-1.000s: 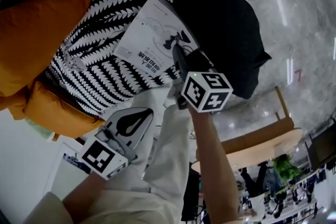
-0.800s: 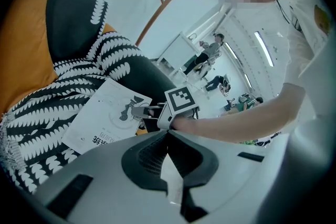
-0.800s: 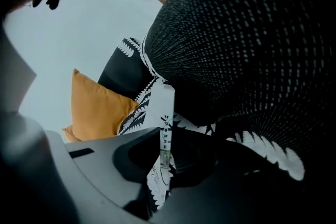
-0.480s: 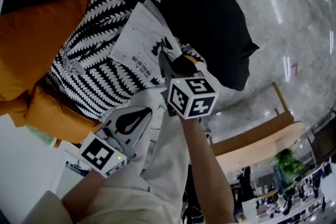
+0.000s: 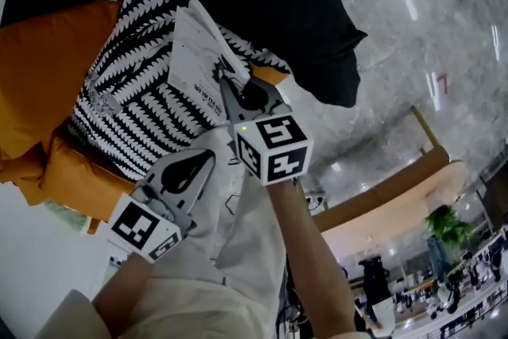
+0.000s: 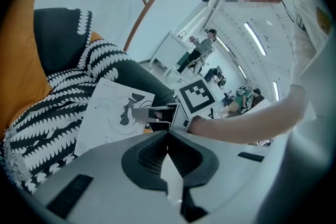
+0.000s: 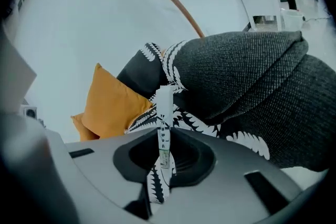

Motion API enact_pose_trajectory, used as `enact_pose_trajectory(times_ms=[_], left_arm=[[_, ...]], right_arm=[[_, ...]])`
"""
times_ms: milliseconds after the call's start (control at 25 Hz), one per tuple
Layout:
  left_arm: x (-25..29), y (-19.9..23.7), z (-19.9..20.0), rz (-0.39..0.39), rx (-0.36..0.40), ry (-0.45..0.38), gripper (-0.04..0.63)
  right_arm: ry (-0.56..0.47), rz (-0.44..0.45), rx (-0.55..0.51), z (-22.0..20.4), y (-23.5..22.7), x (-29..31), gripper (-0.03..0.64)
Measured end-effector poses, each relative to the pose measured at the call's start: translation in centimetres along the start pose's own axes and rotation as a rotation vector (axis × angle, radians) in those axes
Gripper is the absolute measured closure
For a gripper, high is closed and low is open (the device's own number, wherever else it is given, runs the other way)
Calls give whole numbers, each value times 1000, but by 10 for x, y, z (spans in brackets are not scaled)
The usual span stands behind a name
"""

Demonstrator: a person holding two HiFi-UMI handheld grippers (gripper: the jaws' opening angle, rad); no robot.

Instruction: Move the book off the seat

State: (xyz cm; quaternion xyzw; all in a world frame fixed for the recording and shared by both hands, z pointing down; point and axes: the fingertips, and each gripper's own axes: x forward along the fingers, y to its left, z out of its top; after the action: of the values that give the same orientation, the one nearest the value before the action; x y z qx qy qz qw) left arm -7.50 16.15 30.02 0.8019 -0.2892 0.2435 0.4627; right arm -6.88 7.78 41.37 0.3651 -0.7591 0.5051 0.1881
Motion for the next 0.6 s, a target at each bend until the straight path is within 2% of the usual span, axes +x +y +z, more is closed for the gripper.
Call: enact_pose_trajectory(times_ms=[120,280,600], left_arm=[[-4,-3,3,-4,26,10,590],[7,-2,1,-19,46,22,591],[-3,-45,13,-39,122,39,591]], right_arm=[[-23,15,-10,11,16,-9,572],[-47,11,-23,10,13,-14,572],[-93,-8,-46,15,19,-79,572]])
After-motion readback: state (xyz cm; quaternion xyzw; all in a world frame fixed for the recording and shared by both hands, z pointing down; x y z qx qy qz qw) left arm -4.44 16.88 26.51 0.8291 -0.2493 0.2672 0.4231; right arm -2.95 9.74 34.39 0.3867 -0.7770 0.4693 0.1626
